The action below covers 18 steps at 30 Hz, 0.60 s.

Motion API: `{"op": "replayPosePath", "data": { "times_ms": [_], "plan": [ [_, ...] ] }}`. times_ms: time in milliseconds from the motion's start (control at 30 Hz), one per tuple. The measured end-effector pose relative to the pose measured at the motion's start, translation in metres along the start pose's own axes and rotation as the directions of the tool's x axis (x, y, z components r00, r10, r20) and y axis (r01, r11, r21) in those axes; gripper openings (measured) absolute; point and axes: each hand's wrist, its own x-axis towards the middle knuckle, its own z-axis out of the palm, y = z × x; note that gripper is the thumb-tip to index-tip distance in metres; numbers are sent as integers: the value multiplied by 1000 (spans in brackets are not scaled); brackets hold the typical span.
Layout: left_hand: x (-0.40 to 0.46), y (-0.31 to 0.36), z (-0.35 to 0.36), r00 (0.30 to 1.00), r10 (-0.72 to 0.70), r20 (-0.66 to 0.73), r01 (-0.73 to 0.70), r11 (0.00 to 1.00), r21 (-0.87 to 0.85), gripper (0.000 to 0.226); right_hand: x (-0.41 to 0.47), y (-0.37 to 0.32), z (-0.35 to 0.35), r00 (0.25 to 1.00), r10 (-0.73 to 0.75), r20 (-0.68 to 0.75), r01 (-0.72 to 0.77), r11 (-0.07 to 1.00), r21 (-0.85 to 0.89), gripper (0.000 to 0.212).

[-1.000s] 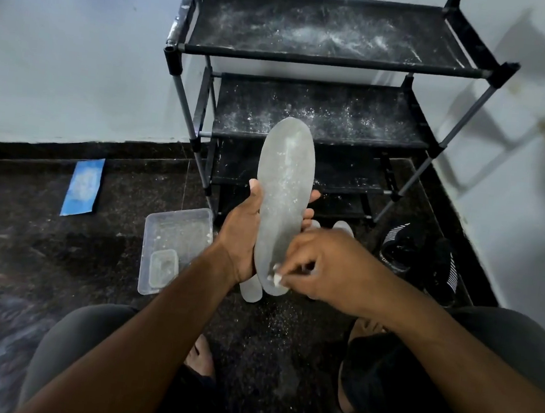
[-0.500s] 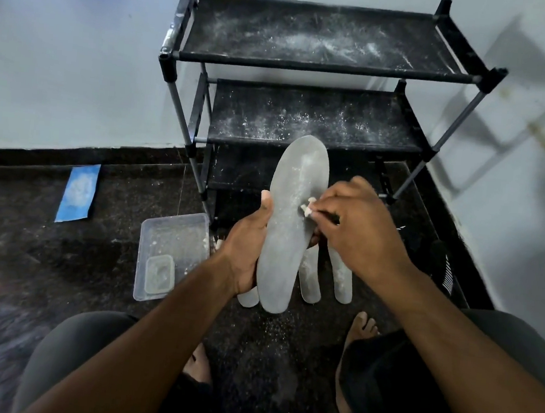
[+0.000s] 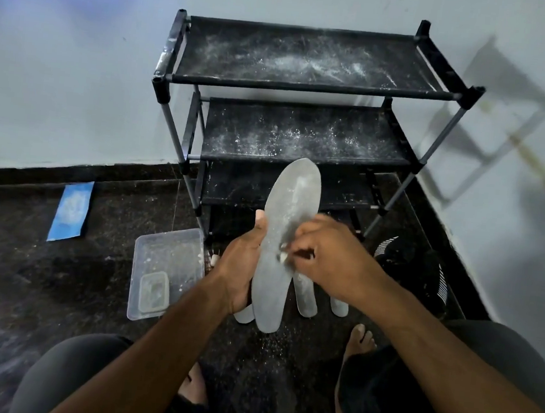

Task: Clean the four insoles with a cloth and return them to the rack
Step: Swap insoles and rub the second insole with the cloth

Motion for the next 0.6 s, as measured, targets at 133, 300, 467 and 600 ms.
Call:
{"op": "replayPosePath", "data": {
  "times_ms": [133, 300, 467, 600],
  "plan": [
    [-1, 3, 1, 1000, -7, 13, 7, 999, -35, 60, 1, 5, -9, 987, 16, -162, -16, 1000, 6, 15],
    [1, 0, 3, 999, -32, 16, 33, 999, -32, 61, 1, 0, 1, 998, 19, -57, -23, 997, -75, 17],
    [-2, 4, 4, 999, -29, 26, 31, 998, -60, 61, 2, 4, -7, 970, 37, -240, -35, 999, 15, 17],
    [-4, 3, 6, 998, -57, 37, 59, 996, -63, 62, 3, 1, 1, 979, 28, -202, -45, 996, -80, 15]
  ]
}}
